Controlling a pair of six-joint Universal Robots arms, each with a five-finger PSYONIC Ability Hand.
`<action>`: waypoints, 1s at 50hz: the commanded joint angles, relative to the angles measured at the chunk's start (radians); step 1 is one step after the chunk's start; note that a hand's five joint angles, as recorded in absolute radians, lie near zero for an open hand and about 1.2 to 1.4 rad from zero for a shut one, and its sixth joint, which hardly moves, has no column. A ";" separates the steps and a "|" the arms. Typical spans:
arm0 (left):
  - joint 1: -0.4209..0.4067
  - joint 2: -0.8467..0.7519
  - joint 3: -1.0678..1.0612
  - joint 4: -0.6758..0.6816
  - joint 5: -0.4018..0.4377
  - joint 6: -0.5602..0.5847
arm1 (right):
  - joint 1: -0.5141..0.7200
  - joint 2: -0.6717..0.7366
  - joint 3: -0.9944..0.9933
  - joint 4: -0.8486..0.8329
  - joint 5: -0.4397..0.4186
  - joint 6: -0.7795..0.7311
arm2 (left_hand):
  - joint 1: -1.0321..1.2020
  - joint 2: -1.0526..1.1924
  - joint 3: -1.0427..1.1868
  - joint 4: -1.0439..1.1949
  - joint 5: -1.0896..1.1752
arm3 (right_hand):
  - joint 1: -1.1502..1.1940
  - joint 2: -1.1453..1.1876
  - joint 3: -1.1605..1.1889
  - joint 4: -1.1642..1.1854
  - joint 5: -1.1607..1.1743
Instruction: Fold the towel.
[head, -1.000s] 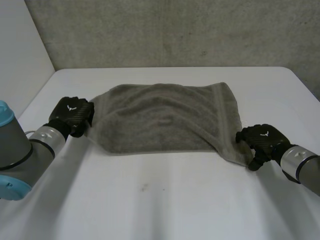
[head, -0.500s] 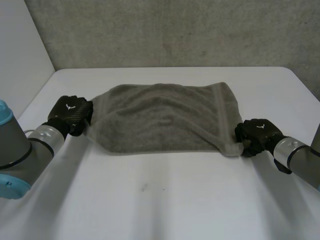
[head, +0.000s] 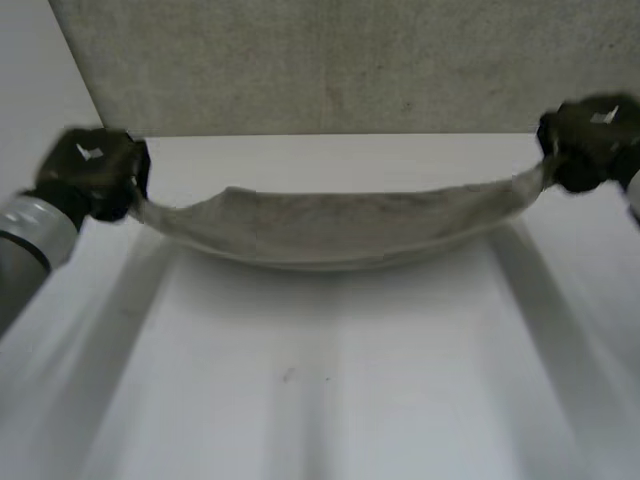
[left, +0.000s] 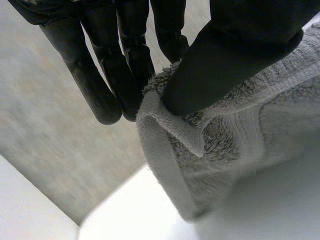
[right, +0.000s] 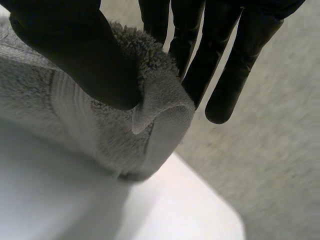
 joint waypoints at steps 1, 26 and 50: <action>0.052 0.174 0.098 -0.181 -0.009 -0.133 | -0.014 -0.094 -0.215 0.326 -0.014 -0.073 | 0.202 0.179 0.180 0.178 0.185 | 0.439 0.227 0.219 0.204 0.260; -0.018 -0.479 0.524 -0.307 -0.083 0.063 | 0.121 0.448 -0.593 0.382 0.249 -0.294 | 0.202 0.179 0.180 0.178 0.185 | 0.439 0.227 0.219 0.204 0.260; -0.015 -0.324 0.387 0.413 -0.095 -0.135 | 0.179 0.231 -0.320 -0.263 0.271 -0.177 | 0.202 0.179 0.180 0.178 0.185 | 0.439 0.227 0.219 0.204 0.260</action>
